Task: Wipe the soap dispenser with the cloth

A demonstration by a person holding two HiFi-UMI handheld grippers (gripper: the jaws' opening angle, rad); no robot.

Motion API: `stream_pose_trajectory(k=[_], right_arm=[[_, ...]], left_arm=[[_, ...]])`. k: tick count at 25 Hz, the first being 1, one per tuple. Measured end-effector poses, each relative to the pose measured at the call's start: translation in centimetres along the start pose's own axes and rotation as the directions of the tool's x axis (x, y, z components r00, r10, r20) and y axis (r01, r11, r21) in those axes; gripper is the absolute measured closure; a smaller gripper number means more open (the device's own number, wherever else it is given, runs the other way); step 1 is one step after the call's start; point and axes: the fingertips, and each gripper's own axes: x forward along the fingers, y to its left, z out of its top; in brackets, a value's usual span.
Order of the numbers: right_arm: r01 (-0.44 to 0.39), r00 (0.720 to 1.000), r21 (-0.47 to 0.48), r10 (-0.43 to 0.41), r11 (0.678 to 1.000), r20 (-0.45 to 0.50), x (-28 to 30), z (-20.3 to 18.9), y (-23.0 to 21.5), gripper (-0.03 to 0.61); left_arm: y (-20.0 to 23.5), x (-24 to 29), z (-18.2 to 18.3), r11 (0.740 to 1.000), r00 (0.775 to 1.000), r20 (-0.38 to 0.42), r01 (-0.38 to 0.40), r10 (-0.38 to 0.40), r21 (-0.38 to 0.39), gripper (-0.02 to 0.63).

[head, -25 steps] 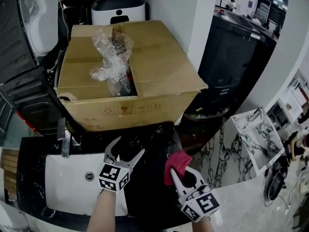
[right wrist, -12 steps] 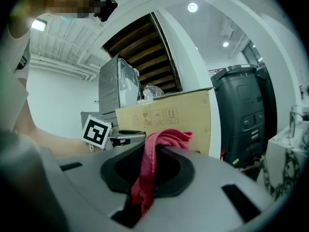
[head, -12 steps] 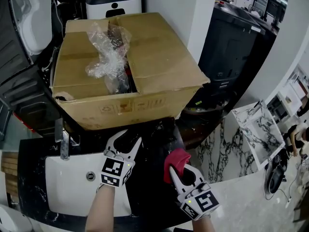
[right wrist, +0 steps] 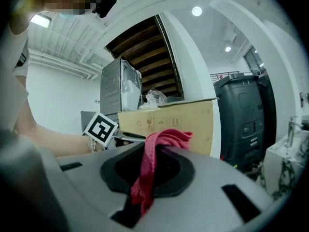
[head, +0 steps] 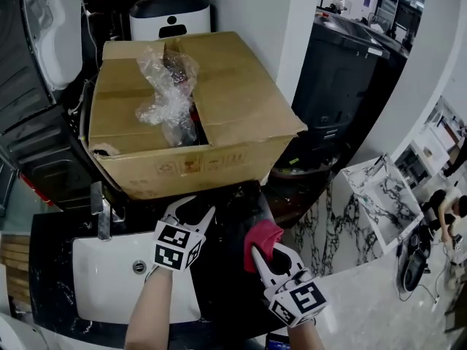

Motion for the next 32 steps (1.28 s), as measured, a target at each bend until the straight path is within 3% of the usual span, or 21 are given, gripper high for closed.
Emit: stream_pose_trajectory(k=[12, 17, 20, 24, 29, 31, 32], right_arm=[[-0.008, 0.999, -0.033, 0.01, 0.999, 0.038, -1.7, 2.4, 1.5, 0.528], [-0.001, 0.999, -0.042, 0.003, 0.999, 0.034, -2.0, 2.4, 1.6, 0.528], [0.01, 0.999, -0.037, -0.008, 0.999, 0.035, -2.2, 2.4, 1.6, 0.528], [0.021, 0.999, -0.024, -0.02, 0.999, 0.025, -2.6, 1.8, 1.8, 0.528], [0.033, 0.999, -0.019, -0.033, 0.999, 0.0, -3.2, 0.8, 2.0, 0.528], [0.037, 0.999, -0.011, -0.037, 0.999, -0.01, -3.5, 0.4, 2.1, 0.528], [0.037, 0.999, -0.008, -0.037, 0.999, -0.017, -3.5, 0.1, 2.1, 0.528]], left_arm=[[-0.4, -0.2, -1.1, 0.998, 0.997, -0.069, -0.035, 0.039, 0.06, 0.439], [-1.0, -1.2, -1.1, 0.999, 0.993, -0.115, -0.007, 0.003, -0.034, 0.446], [-1.4, -2.2, -1.4, 0.99, 0.99, -0.142, -0.005, -0.015, -0.142, 0.446], [-1.7, -3.7, -1.7, 0.941, 0.988, -0.143, 0.006, -0.058, -0.337, 0.446], [-3.5, -5.7, -2.4, 0.816, 0.984, -0.11, 0.053, -0.142, -0.575, 0.448], [-4.8, -6.4, -2.6, 0.803, 0.982, -0.088, 0.082, -0.165, -0.59, 0.449], [-5.4, -6.6, -2.6, 0.816, 0.981, -0.075, 0.103, -0.177, -0.569, 0.449]])
